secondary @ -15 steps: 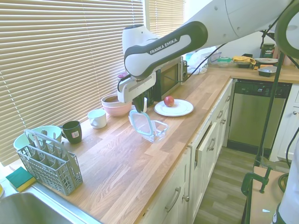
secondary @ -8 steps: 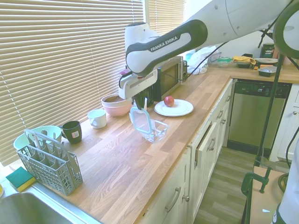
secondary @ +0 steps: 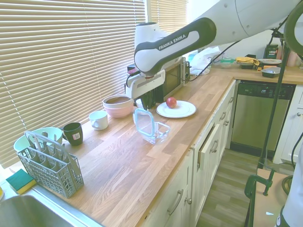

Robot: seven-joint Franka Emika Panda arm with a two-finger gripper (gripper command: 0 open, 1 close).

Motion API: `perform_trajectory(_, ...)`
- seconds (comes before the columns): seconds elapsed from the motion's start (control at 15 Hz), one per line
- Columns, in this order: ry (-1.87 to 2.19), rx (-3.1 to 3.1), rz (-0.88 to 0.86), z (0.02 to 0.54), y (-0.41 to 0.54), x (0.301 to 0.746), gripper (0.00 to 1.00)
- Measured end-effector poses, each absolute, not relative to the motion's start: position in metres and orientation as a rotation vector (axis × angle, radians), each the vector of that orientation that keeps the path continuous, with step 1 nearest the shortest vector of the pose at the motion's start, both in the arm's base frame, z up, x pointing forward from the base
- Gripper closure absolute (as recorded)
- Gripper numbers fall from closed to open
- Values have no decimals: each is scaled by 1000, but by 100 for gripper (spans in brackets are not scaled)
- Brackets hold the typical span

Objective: Cover the lid of the food container

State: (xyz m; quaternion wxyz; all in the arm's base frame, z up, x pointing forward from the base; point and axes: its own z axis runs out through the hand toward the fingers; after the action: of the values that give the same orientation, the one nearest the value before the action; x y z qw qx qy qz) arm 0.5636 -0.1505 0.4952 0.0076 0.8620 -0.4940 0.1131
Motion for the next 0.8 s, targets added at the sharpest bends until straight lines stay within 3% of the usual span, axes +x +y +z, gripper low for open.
perform_trajectory(0.8, -1676, 2757, 294, 455, -235, 523, 100)
